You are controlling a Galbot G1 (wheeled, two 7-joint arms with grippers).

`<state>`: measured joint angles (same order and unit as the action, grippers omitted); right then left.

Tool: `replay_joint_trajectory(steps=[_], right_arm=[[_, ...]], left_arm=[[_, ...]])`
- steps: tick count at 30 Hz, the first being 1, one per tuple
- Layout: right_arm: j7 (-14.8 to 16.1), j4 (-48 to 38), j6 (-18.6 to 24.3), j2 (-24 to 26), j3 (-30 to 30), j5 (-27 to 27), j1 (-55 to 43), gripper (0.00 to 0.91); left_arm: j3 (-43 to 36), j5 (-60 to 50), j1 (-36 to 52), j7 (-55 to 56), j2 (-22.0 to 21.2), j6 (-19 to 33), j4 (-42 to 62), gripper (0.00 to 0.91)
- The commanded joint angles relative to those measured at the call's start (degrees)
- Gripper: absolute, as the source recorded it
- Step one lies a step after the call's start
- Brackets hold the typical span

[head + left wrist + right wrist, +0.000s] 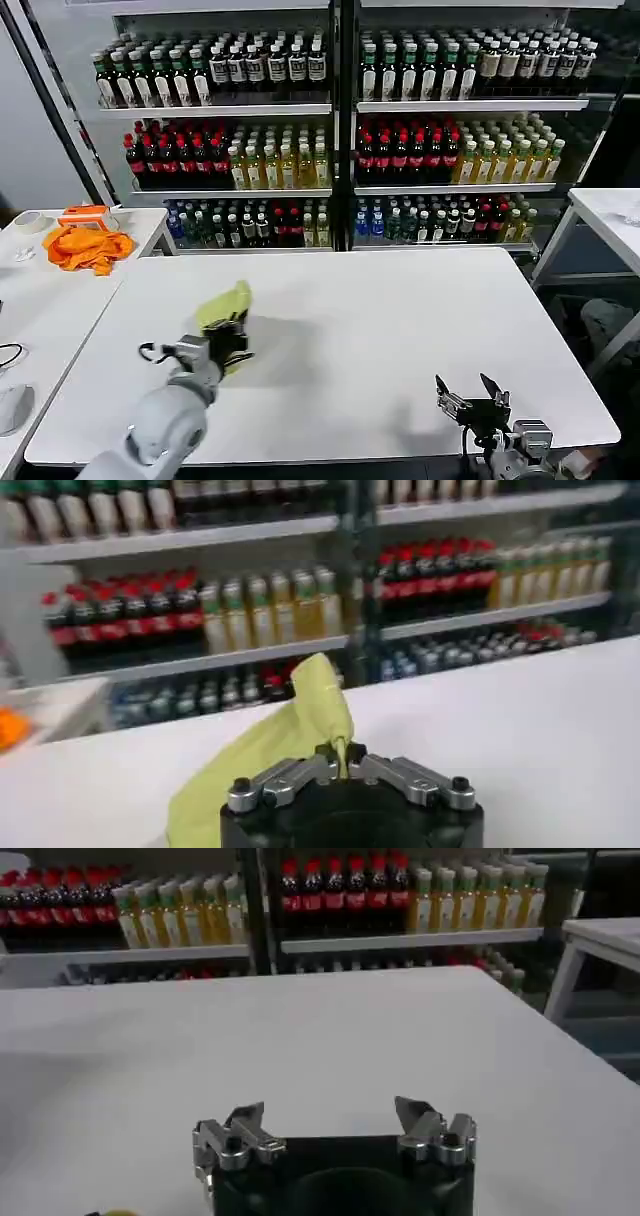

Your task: Fold and organize the clothes.

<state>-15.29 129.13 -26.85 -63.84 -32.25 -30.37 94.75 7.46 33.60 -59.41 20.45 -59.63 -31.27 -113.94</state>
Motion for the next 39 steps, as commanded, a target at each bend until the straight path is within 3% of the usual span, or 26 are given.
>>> replay_joint_trajectory(steps=[1, 4, 5, 6, 13, 20, 25, 29, 33, 39], right_arm=[[0.0, 0.5, 0.1, -0.2, -1.0, 0.2, 1.0, 0.907], [0.1, 0.5, 0.1, -0.4, -1.1, 0.3, 1.0, 0.907], [0.1, 0.4, 0.1, -0.4, -1.0, 0.3, 1.0, 0.907], [0.1, 0.3, 0.1, -0.4, -0.9, 0.3, 0.9, 0.907], [0.1, -0.6, -0.1, -0.6, 1.5, 0.3, -2.2, 0.907], [0.0, -2.3, -0.8, 0.2, 6.4, -3.7, -8.1, 0.907], [-1.0, -5.2, -1.9, -0.4, 11.1, -14.0, -14.7, 0.907], [-4.6, -8.8, -3.0, -2.6, 15.1, -27.9, -22.5, 0.907], [-6.7, -13.5, -3.3, -5.3, 19.0, -33.2, -28.4, 0.907], [-10.0, -19.1, -3.8, -8.1, 21.2, -37.5, -33.6, 0.907]], left_arm=[[-16.9, 14.7, 16.4, 5.9, -12.6, -1.8, 9.4, 0.020], [-17.8, 15.2, 17.8, 5.7, -15.4, -1.7, 12.2, 0.020], [-18.1, 15.6, 18.1, 5.7, -16.2, -1.7, 13.0, 0.111], [-18.6, 15.1, 18.4, 5.4, -16.8, -1.6, 14.1, 0.907], [-19.0, 12.8, 18.7, 4.2, -21.2, 4.6, 20.3, 0.907], [-13.8, 17.5, 15.9, 3.9, -20.9, 9.8, 16.0, 0.907], [-4.9, 19.0, 9.2, 3.4, -14.7, 10.9, 6.3, 0.907], [1.2, 19.5, 2.2, 3.5, -8.5, 12.1, 1.8, 0.907], [8.5, 19.5, -6.0, 3.6, -6.4, 12.3, -4.2, 0.907], [15.2, 18.7, -16.9, 3.4, -8.2, 12.4, -9.2, 0.907]])
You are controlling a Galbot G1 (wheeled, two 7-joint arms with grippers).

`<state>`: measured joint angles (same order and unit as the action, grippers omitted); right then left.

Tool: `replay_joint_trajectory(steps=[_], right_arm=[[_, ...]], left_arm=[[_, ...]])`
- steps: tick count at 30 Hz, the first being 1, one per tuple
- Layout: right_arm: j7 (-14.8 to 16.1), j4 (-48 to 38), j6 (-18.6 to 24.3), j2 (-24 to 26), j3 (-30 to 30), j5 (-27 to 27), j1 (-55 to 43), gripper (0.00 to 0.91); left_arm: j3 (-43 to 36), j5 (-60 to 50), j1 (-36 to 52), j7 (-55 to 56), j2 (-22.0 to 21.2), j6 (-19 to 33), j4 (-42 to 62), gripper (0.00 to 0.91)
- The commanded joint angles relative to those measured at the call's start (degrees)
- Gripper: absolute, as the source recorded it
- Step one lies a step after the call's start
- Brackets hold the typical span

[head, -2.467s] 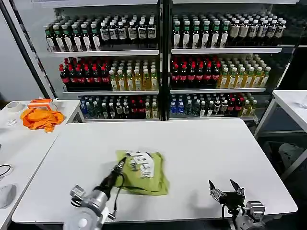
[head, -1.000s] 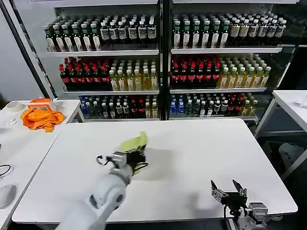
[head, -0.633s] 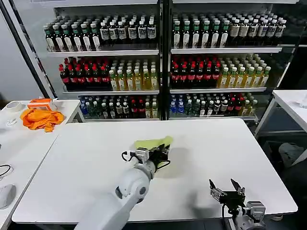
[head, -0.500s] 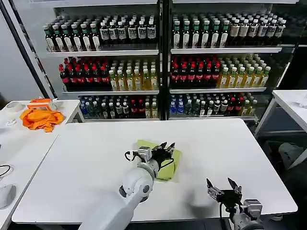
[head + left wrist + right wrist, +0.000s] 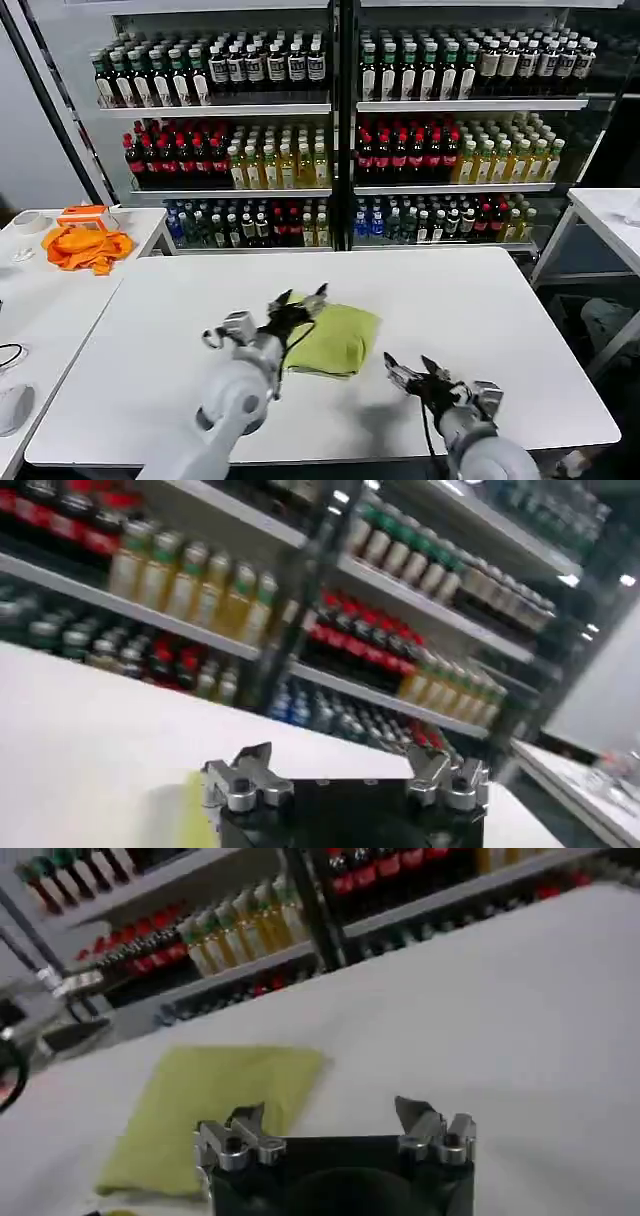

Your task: Fold and organize the clothes.

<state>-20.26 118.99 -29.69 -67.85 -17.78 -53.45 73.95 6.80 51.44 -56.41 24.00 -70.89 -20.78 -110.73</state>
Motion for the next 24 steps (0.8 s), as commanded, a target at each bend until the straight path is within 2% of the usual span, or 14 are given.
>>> replay_joint_trajectory(steps=[1, 7, 17, 19, 20, 22, 24], right_arm=[[-5.7, -9.4, -0.9, -4.2, 6.8, -14.6, -13.0, 0.907], [-9.4, -11.6, -0.6, -4.4, 7.1, -14.1, -14.0, 0.907], [-12.1, -15.5, -1.0, -6.8, 8.1, -13.0, -15.8, 0.907], [-12.4, -16.1, -0.9, -7.3, 8.6, -13.0, -16.2, 0.584], [-12.5, -16.2, -0.8, -7.5, 8.8, -13.0, -16.4, 0.262], [-12.7, -16.7, -0.7, -8.0, 9.1, -13.1, -17.1, 0.000], [-12.8, -17.4, -0.4, -8.6, 9.6, -13.2, -17.7, 0.000]], left_arm=[[16.1, 0.7, -20.3, -0.1, 2.7, 1.9, -12.9, 0.907], [17.2, -0.4, -24.1, -0.7, 1.7, 2.2, -14.2, 0.907], [16.8, -1.1, -24.5, -0.7, 0.8, 2.1, -14.8, 0.907], [16.8, -1.1, -24.9, -0.7, 0.8, 2.1, -15.0, 0.907], [16.8, -1.1, -25.0, -0.7, 0.8, 2.1, -15.2, 0.907], [16.9, -1.2, -25.3, -0.8, 0.8, 2.1, -15.4, 0.907], [17.1, -1.2, -25.6, -0.8, 0.8, 2.1, -15.4, 0.907]])
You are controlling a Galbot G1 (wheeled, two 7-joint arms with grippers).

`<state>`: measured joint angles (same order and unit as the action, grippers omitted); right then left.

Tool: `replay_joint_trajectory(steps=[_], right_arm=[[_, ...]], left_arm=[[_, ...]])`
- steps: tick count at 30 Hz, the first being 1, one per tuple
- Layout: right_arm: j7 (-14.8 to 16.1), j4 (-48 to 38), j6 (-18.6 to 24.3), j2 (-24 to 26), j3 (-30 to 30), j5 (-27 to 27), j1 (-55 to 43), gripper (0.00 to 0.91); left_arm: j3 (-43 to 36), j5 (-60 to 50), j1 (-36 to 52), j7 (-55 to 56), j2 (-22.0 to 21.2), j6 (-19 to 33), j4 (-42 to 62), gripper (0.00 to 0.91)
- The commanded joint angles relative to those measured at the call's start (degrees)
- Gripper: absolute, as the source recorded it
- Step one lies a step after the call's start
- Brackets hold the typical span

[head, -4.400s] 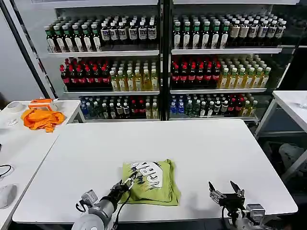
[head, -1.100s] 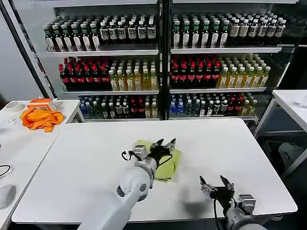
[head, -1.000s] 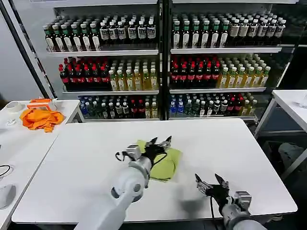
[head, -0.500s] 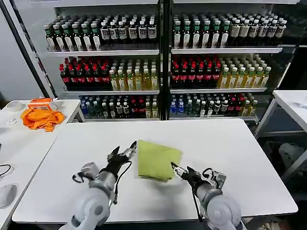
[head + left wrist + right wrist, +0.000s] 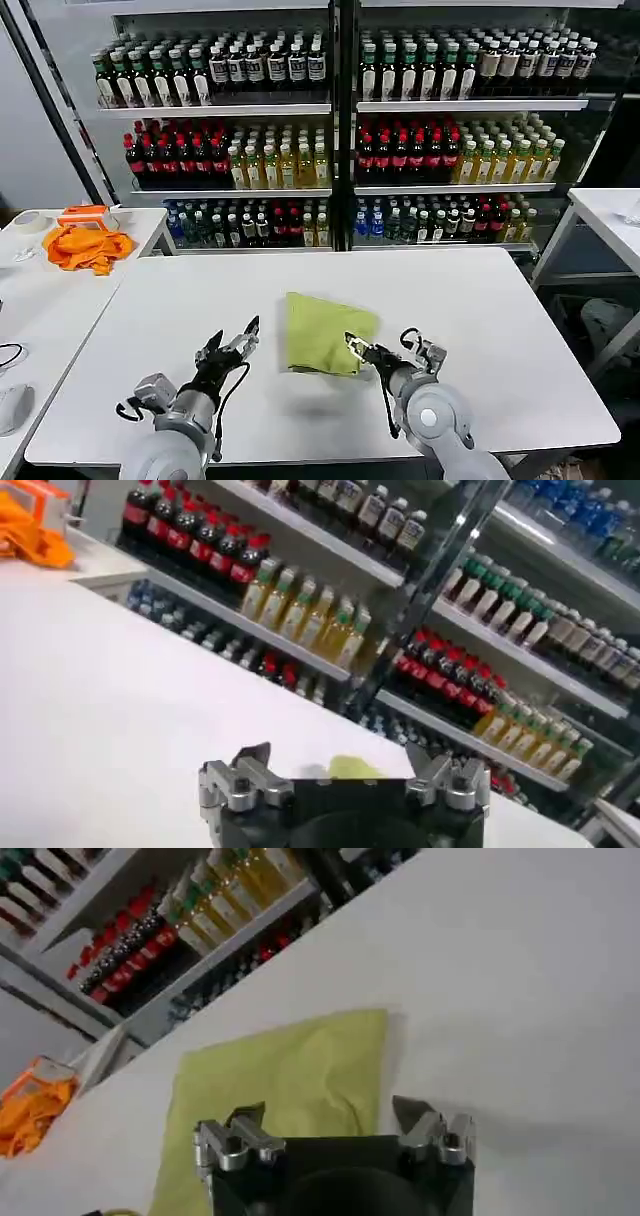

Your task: Fold and organize the clothes.

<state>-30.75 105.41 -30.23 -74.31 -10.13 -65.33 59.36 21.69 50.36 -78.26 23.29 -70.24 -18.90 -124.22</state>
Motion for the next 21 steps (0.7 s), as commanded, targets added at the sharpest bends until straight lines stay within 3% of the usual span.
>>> replay_joint_trajectory(steps=[1, 14, 21], right_arm=[[-2.3, -4.0, 0.1, -2.3, 2.0, -1.4, -3.3, 0.000], [-0.3, -3.8, 2.9, -5.8, 4.4, -0.2, -9.8, 0.000], [2.3, -0.2, 2.7, -1.7, -1.3, -0.2, -8.8, 0.000]], left_arm=[[2.3, -0.1, -3.8, -0.1, 0.2, 0.2, -1.9, 0.907], [3.5, 0.6, -4.5, -0.4, -0.1, 0.3, -1.7, 0.907], [3.9, 1.1, -4.4, -0.5, -0.1, 0.4, -1.4, 0.907]])
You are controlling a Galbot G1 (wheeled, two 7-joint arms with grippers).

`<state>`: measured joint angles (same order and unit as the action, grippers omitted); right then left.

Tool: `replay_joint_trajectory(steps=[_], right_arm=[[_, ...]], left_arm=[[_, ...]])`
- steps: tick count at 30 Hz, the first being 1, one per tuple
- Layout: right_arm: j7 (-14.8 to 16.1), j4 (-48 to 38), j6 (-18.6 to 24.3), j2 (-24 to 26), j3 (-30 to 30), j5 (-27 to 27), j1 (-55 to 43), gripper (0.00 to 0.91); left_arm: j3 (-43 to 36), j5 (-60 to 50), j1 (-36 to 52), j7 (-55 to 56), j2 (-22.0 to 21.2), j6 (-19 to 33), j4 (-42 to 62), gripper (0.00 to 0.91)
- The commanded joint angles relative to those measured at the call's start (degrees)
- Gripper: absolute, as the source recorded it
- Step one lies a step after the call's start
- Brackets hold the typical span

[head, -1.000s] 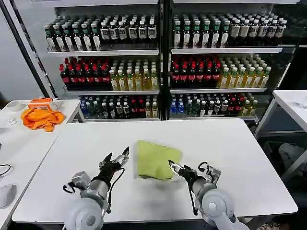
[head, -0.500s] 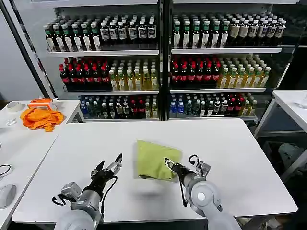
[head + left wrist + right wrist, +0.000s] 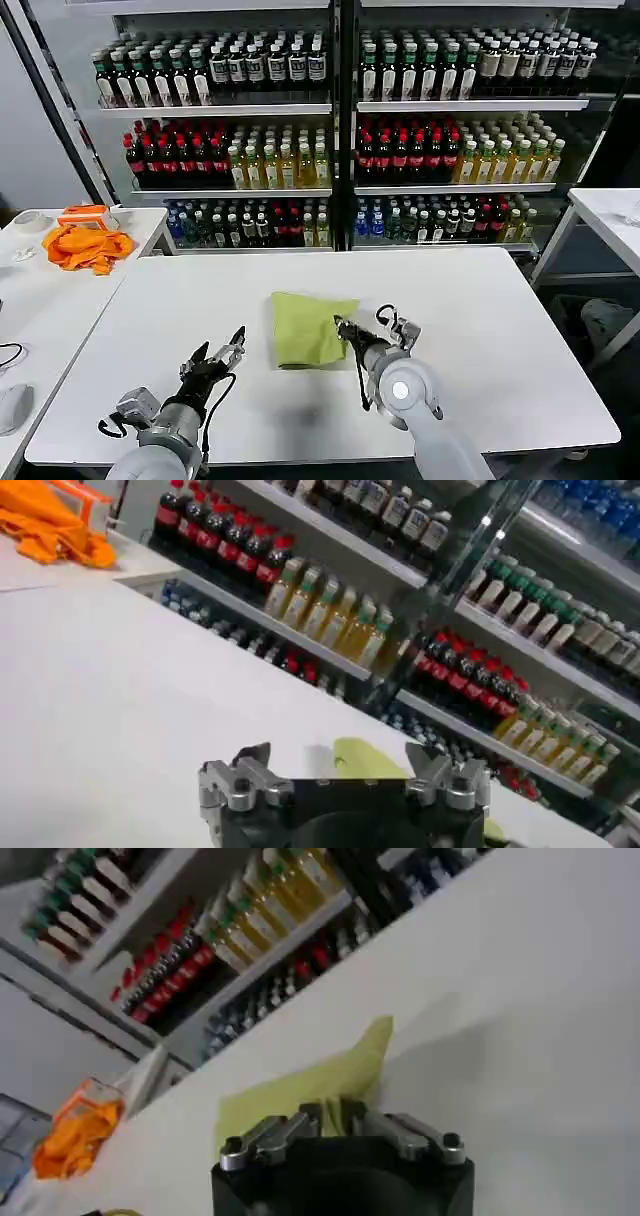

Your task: Fold and organize the clothes.

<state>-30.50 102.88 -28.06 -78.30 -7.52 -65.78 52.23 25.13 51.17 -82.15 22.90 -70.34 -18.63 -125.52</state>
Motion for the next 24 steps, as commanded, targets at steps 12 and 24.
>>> replay_joint_trajectory(steps=[12, 24], right_arm=[[5.6, -3.7, 1.1, 10.1, -12.4, 2.6, 1.6, 0.000], [9.1, 1.2, 0.4, 11.9, -11.5, 13.1, 5.1, 0.907]], left_arm=[[-4.4, -3.5, 1.0, -1.2, -2.3, -0.1, 2.3, 0.907], [-16.7, -39.4, 2.7, -4.5, 0.2, -6.3, 8.1, 0.907]])
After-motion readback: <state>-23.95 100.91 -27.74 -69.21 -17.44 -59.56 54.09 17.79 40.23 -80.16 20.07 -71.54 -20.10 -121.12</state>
